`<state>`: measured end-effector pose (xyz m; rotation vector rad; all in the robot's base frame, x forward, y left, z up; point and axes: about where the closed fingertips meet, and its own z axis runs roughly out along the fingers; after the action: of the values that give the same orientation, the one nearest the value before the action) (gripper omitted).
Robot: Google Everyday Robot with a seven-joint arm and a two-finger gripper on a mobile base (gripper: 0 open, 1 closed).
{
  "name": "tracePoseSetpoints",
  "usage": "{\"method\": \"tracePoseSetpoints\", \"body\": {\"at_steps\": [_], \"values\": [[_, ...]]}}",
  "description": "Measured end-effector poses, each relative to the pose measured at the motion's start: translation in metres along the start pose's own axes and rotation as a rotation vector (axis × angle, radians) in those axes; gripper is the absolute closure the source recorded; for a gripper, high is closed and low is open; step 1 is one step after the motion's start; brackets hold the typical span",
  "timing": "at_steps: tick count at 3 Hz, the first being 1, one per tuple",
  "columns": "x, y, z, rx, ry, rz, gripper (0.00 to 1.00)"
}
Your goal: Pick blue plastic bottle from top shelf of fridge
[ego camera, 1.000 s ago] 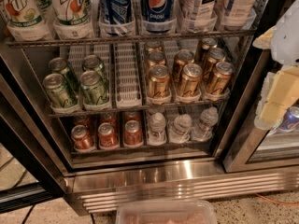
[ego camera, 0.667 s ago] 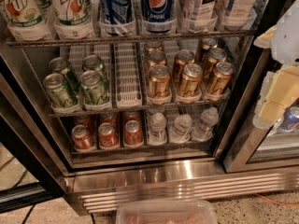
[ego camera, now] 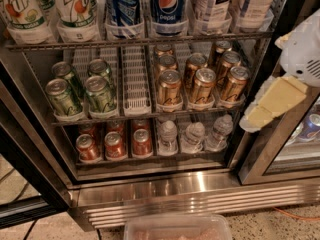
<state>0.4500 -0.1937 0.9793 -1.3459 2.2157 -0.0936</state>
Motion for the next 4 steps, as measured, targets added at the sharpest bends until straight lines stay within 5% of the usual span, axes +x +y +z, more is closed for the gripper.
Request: {"method": "tracePoseSetpoints", "body": {"at_steps": [1,2,4], "values": [[-0.021,-0.015,0.000,0.080,-0.120,0.064,0.00],[-0.044,-0.026,-0.001,0.086,-0.228,0.088,0.00],[-0.069,-0.029,-0.005,0.076,-0.281,0.058,0.00]]}}
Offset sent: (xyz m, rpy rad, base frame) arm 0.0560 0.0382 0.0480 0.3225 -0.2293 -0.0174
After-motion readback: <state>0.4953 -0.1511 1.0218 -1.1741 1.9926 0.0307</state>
